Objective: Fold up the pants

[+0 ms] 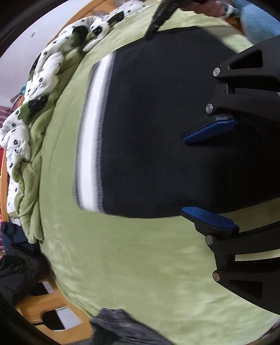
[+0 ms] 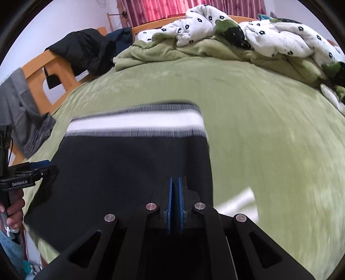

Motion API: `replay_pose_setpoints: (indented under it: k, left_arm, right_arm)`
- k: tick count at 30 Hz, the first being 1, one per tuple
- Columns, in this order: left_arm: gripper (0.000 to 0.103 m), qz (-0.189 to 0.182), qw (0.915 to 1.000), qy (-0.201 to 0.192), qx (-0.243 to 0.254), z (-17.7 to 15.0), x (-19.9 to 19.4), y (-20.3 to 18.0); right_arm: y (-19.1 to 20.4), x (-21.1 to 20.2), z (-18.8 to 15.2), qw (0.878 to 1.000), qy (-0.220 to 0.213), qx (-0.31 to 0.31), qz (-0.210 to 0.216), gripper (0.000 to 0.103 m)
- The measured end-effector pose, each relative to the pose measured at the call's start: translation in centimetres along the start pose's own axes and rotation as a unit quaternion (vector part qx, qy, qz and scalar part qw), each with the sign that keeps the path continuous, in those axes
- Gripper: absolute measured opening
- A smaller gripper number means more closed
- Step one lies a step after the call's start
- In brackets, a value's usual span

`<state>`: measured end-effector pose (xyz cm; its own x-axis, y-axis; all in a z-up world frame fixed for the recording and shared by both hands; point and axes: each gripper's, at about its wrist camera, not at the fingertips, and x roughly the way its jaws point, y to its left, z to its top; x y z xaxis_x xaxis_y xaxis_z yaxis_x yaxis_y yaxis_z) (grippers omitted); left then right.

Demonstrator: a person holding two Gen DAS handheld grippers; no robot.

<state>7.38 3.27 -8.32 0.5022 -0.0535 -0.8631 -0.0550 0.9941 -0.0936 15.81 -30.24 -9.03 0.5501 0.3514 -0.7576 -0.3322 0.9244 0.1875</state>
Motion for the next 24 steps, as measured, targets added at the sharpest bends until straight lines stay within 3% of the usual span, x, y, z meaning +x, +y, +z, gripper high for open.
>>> replay_pose_setpoints:
  k: [5, 9, 12, 15, 19, 21, 24]
  left_arm:
    - [0.06, -0.022, 0.9991, -0.02, -0.029, -4.8, -3.3, 0.2]
    - [0.063, -0.028, 0.9991, 0.0, -0.03, -7.5, -3.6, 0.4]
    - [0.063, -0.043, 0.9986, -0.009, -0.031, -8.6, -5.1, 0.8]
    - [0.061, -0.032, 0.9988, -0.025, -0.027, -9.0, -6.6, 0.6]
    - [0.062, -0.076, 0.9942, -0.065, -0.037, -7.6, -7.5, 0.1]
    - [0.063, -0.088, 0.9928, -0.068, -0.043, -6.3, -6.5, -0.3]
    - [0.063, -0.049, 0.9976, -0.04, -0.029, -5.4, -3.8, -1.7]
  right_arm:
    - [-0.7, -2.5, -3.2, 0.999, 0.023, 0.029, 0.013, 0.006]
    - [-0.6, -3.6, -5.5, 0.999, 0.03, 0.026, 0.01, 0.006]
    - [-0.5, -4.2, -6.5, 0.999, 0.041, 0.029, 0.013, 0.006]
    - [0.1, -5.6, -6.8, 0.999, 0.04, 0.019, 0.011, 0.006]
    - [1.1, -6.9, -6.9, 1.0, 0.003, 0.003, 0.029, 0.009]
    - [1.4, -6.2, -6.9, 0.999, 0.011, 0.001, 0.039, 0.009]
    - [1.0, -3.9, -7.5, 0.998, 0.054, 0.001, 0.036, 0.009]
